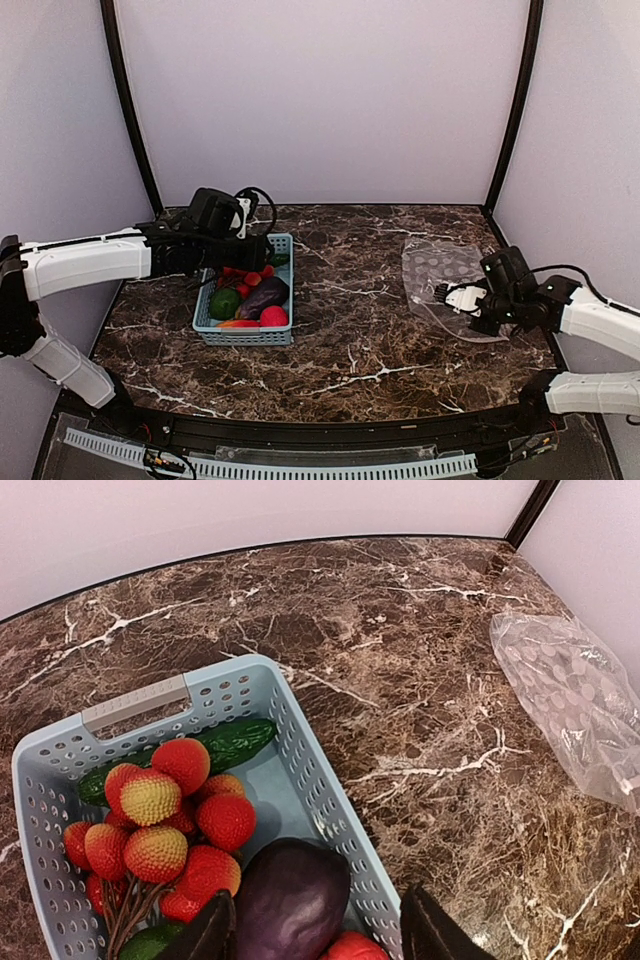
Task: Place the food in the zip-top bag and seal the zipper
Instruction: Pick up the zipper food storage bag from the center of the board.
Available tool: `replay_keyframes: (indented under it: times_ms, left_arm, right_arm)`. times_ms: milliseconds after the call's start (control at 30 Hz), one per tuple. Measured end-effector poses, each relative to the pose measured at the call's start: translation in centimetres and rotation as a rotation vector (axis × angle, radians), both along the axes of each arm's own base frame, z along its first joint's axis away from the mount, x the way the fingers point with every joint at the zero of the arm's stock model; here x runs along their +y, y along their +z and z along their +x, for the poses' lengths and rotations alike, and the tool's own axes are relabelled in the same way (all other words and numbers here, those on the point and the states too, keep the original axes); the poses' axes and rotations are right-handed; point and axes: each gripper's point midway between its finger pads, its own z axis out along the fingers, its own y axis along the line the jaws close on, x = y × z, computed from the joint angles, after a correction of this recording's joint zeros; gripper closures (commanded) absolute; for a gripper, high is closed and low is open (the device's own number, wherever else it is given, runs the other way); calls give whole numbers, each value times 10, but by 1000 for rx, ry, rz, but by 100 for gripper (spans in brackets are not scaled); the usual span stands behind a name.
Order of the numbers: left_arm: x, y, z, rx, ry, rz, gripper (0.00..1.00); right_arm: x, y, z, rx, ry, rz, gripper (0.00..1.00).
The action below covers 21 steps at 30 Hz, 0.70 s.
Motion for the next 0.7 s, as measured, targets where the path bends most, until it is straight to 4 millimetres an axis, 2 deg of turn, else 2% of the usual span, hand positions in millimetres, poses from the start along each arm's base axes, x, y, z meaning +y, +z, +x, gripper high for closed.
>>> replay_keyframes:
  times_ms: [67, 167, 267, 433, 500, 567, 667, 700]
  left_arm:
    - [1, -2, -1, 3, 1, 5, 41]
    - [3, 1, -1, -7, 6, 11, 32]
    - [9, 7, -2, -22, 13, 21, 30]
    - [19, 18, -8, -41, 24, 40, 30]
    - [22, 22, -10, -47, 26, 41, 30]
    - [25, 27, -13, -52, 28, 40, 30]
    - [30, 33, -18, -63, 28, 33, 31]
    - [32, 34, -20, -66, 28, 30, 31]
  right_arm:
    - [8, 17, 11, -22, -7, 24, 100]
    - [25, 54, 35, -73, -12, 83, 100]
    - [45, 90, 63, -127, -12, 142, 100]
    - [57, 107, 106, -135, -53, 171, 100]
    - [49, 112, 131, -130, -109, 173, 100]
    - [32, 126, 165, -157, -187, 187, 100]
    - [-5, 166, 208, -249, -327, 234, 100]
    - [-14, 178, 216, -279, -359, 252, 100]
